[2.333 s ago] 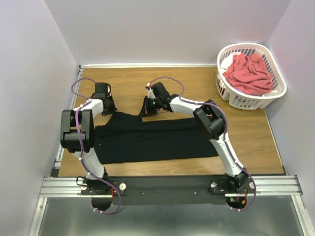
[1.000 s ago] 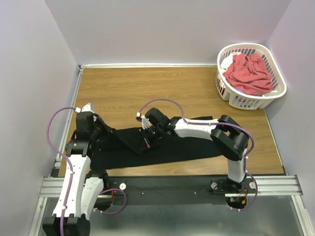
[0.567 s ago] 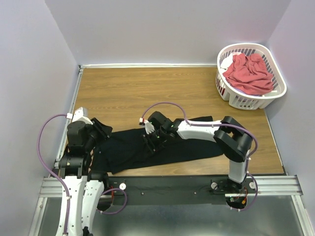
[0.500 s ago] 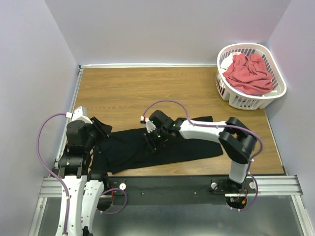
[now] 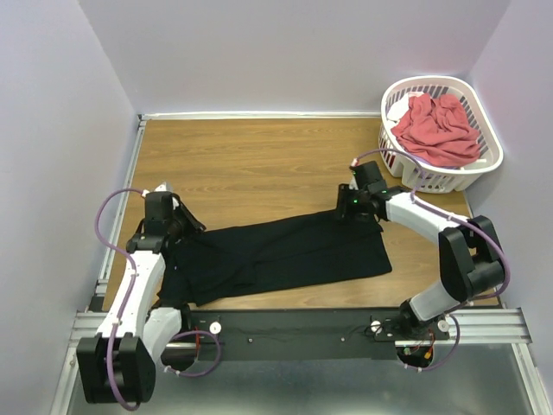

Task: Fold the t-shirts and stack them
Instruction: Fold the tshirt

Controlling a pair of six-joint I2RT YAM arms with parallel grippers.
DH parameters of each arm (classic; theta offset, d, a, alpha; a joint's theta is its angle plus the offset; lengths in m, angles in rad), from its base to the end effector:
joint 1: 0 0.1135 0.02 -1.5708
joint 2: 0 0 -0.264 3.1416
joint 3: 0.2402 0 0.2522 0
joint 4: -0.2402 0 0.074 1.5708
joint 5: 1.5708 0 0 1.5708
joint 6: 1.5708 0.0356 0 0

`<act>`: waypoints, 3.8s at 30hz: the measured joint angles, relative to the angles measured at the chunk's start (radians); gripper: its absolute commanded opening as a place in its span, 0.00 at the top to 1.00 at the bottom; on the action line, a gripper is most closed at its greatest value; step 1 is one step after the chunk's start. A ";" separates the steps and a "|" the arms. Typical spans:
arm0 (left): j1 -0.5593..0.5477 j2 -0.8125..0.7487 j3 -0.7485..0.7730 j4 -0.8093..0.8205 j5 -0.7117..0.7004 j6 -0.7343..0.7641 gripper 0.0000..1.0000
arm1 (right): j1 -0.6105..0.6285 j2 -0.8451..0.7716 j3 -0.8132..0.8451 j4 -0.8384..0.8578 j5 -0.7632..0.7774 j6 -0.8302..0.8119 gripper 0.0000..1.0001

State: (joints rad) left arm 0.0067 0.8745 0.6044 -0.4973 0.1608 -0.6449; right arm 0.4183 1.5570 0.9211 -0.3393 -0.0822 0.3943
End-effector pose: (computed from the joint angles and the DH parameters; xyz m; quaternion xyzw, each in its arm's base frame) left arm 0.1813 -0.0045 0.2327 -0.2639 0.8792 -0.1924 0.3469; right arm 0.2825 0.1288 0.1896 -0.0235 0.9550 0.1519 0.2538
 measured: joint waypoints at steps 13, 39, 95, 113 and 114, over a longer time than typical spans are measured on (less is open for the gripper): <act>0.142 0.344 -0.105 0.280 -0.030 -0.101 0.76 | -0.255 0.068 -0.072 0.148 -0.029 0.116 0.47; 0.157 0.537 0.277 0.353 -0.071 0.082 0.51 | -0.403 0.116 -0.065 0.273 -0.111 0.127 0.46; 0.180 0.568 0.341 0.269 -0.177 0.216 0.44 | -0.296 0.040 -0.064 0.251 -0.227 0.072 0.44; 0.074 0.253 0.063 0.245 -0.064 0.162 0.43 | -0.008 0.226 0.003 0.346 -0.288 0.167 0.49; 0.074 0.279 0.073 0.252 -0.061 0.162 0.43 | -0.011 0.236 0.019 0.346 -0.286 0.165 0.49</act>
State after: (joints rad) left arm 0.0807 1.1538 0.6777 -0.2455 0.1001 -0.4828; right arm 0.4076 1.7927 0.9405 0.0067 -0.3687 0.5591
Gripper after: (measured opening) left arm 0.567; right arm 0.511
